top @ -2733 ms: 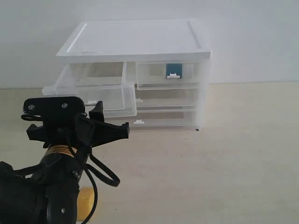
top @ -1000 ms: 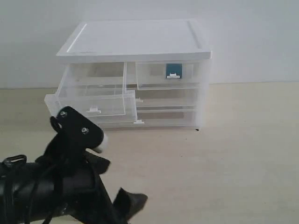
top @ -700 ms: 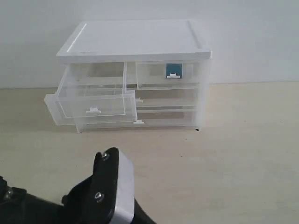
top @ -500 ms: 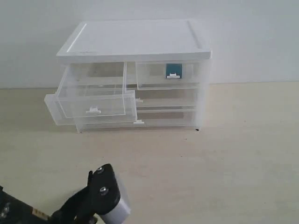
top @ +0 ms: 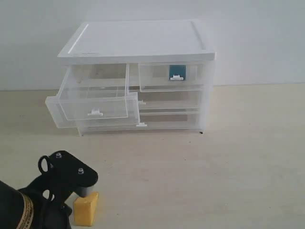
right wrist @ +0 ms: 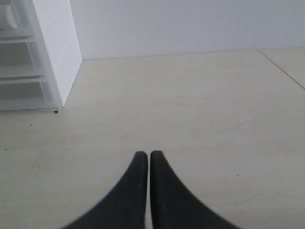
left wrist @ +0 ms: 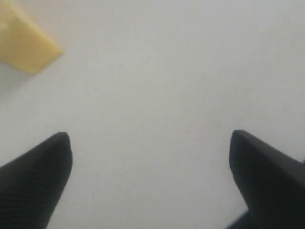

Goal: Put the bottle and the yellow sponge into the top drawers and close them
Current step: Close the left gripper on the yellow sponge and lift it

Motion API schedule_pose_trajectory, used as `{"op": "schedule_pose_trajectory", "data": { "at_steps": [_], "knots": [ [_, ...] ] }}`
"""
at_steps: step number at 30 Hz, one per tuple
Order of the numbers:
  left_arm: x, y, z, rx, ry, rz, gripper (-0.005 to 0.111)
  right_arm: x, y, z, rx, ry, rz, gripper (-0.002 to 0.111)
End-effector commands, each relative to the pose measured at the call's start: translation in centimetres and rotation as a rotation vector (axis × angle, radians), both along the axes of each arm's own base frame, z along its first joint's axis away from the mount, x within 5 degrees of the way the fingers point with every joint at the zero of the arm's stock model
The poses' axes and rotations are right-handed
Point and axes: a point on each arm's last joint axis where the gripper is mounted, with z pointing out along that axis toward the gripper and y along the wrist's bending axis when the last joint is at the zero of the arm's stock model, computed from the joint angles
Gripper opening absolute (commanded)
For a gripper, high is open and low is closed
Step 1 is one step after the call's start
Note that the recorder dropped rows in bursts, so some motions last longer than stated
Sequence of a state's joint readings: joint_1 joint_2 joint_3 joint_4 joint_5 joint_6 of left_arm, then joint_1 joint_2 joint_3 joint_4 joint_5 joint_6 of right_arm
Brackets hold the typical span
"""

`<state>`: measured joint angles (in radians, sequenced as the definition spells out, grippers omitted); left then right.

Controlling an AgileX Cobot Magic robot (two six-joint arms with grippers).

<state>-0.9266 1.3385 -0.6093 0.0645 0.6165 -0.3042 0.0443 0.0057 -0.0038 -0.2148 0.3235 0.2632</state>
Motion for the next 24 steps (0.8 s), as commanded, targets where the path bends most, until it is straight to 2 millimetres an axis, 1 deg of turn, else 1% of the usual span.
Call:
{"op": "schedule_pose_trajectory", "data": {
  "at_steps": [1,6,9,11,12,14,18,24],
  "knots": [
    [1.6,0.5,0.4,0.035,-0.145,0.131,0.085,0.0,0.0,-0.1,-0.003,-0.003,-0.003,0.0],
    [2.7,0.5,0.3,0.034,-0.244,0.2,0.085,0.0,0.0,-0.1,-0.003,-0.003,-0.003,0.0],
    [3.8,-0.1,-0.9,-0.015,-0.237,0.235,0.085,0.0,0.0,-0.1,-0.003,-0.003,-0.003,0.0],
    [4.6,0.0,-1.5,-0.02,-0.224,0.271,0.085,0.0,0.0,-0.1,-0.003,-0.005,-0.003,0.0],
    [5.5,0.3,-2.1,-0.007,-0.211,0.315,0.085,0.0,0.0,-0.1,-0.003,-0.005,-0.003,0.0],
    [6.4,0.5,-2.7,0.002,-0.196,0.349,0.084,0.0,0.0,-0.1,-0.003,-0.005,-0.003,0.0],
    [6.9,-0.3,-3.7,-0.057,-0.176,0.348,0.083,0.0,0.0,-0.1,-0.003,-0.005,-0.003,0.0],
    [7.9,-1.1,-5.3,0.003,-0.154,0.348,0.082,0.0,0.0,-0.1,-0.003,-0.003,-0.003,0.0]
  ]
}}
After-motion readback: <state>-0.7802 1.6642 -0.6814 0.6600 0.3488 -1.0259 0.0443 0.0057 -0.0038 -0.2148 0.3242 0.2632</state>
